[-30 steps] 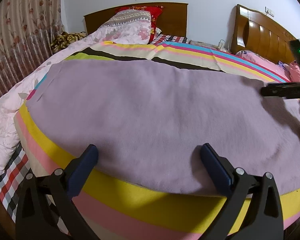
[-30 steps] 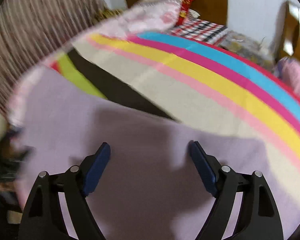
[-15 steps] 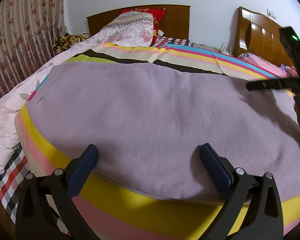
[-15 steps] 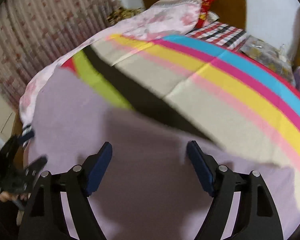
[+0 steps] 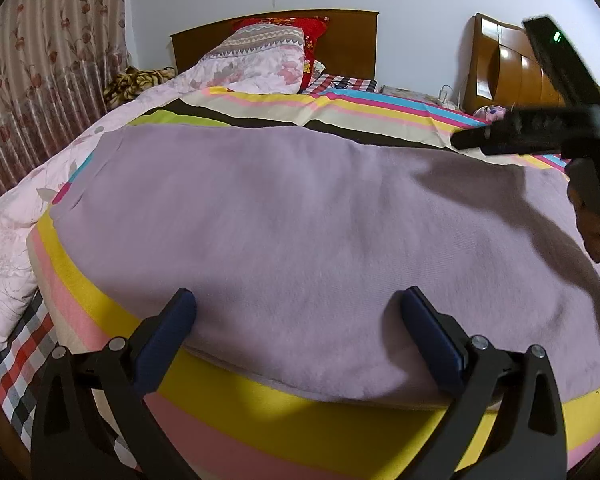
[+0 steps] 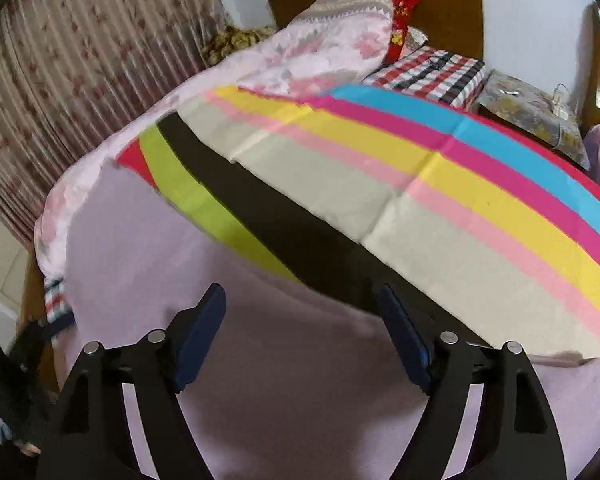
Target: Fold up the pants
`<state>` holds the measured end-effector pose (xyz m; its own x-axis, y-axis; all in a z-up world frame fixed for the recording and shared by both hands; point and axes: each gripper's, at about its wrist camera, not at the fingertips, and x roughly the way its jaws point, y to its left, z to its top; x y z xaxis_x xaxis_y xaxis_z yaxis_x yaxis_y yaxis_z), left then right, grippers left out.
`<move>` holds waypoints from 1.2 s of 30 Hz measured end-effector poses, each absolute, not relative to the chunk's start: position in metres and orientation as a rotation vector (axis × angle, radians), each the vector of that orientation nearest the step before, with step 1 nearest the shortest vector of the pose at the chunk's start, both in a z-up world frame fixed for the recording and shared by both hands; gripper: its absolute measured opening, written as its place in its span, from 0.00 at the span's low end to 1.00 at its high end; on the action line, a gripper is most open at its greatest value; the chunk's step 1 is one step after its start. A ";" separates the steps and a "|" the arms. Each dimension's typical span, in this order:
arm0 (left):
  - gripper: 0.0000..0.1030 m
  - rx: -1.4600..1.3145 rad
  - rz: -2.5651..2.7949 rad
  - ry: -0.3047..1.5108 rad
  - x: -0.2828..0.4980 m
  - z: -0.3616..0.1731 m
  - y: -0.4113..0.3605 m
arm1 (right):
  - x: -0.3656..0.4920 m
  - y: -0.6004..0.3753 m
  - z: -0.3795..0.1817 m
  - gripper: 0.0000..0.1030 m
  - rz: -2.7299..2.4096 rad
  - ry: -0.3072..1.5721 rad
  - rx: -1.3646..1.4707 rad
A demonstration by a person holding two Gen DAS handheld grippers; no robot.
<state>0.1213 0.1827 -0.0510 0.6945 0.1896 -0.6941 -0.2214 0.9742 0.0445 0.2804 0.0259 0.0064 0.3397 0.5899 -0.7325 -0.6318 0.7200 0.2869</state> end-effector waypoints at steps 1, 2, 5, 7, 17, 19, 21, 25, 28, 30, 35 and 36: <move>0.99 -0.044 0.229 0.769 0.121 -0.051 0.182 | 0.274 0.032 0.006 0.76 0.827 0.929 -0.074; 0.99 -0.043 0.229 0.768 0.122 -0.051 0.182 | 0.271 0.041 0.004 0.76 0.841 0.931 -0.110; 0.99 -0.042 0.228 0.768 0.122 -0.050 0.182 | 0.271 0.060 -0.017 0.79 0.826 0.967 -0.224; 0.99 -0.042 0.229 0.769 0.122 -0.050 0.181 | 0.288 0.066 -0.021 0.80 0.759 0.958 -0.223; 0.99 -0.041 0.229 0.766 0.122 -0.051 0.181 | 0.263 0.116 -0.013 0.79 0.888 0.919 -0.280; 0.99 -0.041 0.229 0.766 0.122 -0.051 0.181 | 0.264 0.127 -0.022 0.82 0.833 0.908 -0.371; 0.99 -0.041 0.229 0.767 0.122 -0.051 0.181 | 0.275 0.128 -0.019 0.83 0.785 0.924 -0.342; 0.99 -0.071 0.192 0.773 0.117 -0.044 0.191 | 0.270 0.113 0.010 0.83 0.755 0.843 -0.266; 0.99 -0.236 0.249 0.705 0.096 -0.035 0.236 | 0.246 0.096 0.023 0.86 0.778 0.781 -0.268; 0.98 -0.500 0.253 0.649 0.075 -0.038 0.295 | 0.238 0.091 0.022 0.86 0.781 0.782 -0.281; 0.95 -1.010 0.146 0.464 0.050 -0.066 0.407 | 0.233 0.070 0.001 0.86 0.775 0.841 -0.232; 0.94 -1.010 0.176 0.453 0.053 -0.067 0.422 | 0.245 0.082 -0.005 0.86 0.770 0.854 -0.226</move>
